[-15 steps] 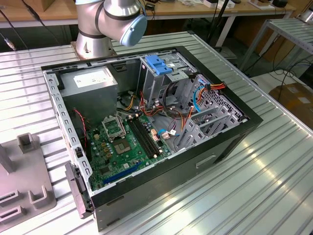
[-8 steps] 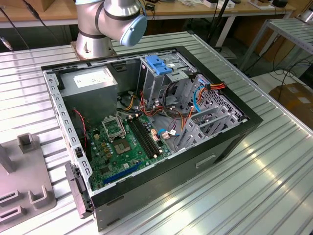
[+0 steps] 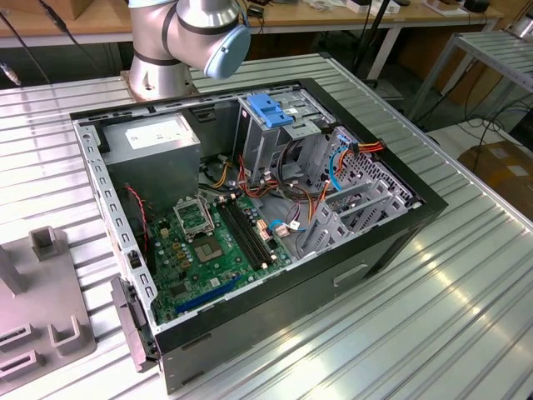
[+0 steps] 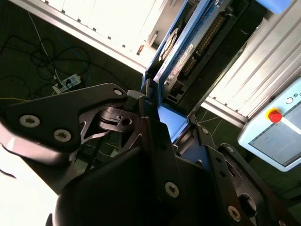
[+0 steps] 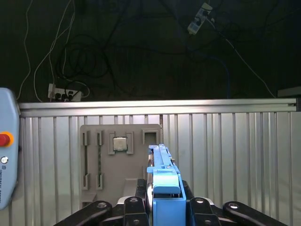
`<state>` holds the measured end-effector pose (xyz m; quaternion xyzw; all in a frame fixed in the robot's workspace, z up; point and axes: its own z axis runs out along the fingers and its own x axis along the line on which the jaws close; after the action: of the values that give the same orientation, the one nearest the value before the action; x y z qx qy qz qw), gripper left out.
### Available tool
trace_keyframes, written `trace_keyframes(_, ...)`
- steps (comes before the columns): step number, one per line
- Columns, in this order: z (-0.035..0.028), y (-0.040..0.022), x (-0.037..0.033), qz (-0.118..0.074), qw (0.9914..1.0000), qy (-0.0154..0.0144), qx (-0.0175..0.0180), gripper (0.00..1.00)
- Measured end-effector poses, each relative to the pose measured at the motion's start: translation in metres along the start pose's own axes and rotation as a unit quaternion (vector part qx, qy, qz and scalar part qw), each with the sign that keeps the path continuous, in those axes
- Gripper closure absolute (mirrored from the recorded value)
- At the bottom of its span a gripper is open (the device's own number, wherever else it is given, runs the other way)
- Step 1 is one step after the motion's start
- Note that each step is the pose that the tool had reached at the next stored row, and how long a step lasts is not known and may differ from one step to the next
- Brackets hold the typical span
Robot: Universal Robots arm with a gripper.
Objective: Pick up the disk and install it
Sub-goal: 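Pick up the disk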
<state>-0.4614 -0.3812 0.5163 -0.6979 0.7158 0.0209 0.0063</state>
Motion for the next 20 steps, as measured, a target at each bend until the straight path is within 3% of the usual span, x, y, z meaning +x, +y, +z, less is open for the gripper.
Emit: trace_keyframes(20, -0.0004, -0.0150, -0.0003, 0.000, 1.00000, 0.0000, -0.0001, 0.63)
